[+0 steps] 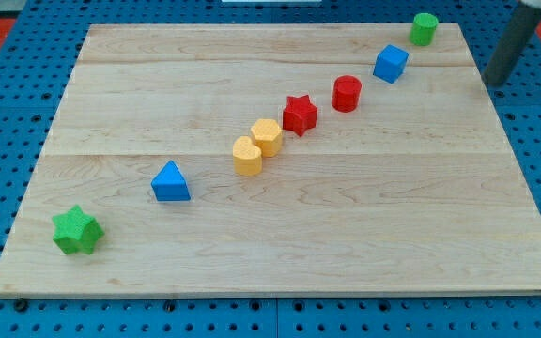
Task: Slide the green circle horizontally left to the red star
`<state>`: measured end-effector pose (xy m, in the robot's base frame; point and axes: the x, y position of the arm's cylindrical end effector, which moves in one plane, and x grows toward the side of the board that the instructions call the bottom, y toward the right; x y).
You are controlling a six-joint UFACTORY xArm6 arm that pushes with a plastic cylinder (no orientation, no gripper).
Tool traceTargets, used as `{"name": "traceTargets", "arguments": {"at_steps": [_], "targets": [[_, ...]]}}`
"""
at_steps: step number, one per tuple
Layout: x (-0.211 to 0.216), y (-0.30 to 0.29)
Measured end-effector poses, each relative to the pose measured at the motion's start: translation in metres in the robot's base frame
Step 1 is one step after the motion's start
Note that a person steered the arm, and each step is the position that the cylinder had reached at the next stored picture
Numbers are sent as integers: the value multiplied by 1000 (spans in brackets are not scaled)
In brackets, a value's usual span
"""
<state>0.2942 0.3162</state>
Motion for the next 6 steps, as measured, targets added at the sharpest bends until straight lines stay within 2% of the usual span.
{"name": "traceTargets", "arguments": {"at_steps": [1,2,4,5,6], "targets": [[-72,-6],[-103,-46],[-34,-211],[-33,-253],[-63,-232]]}}
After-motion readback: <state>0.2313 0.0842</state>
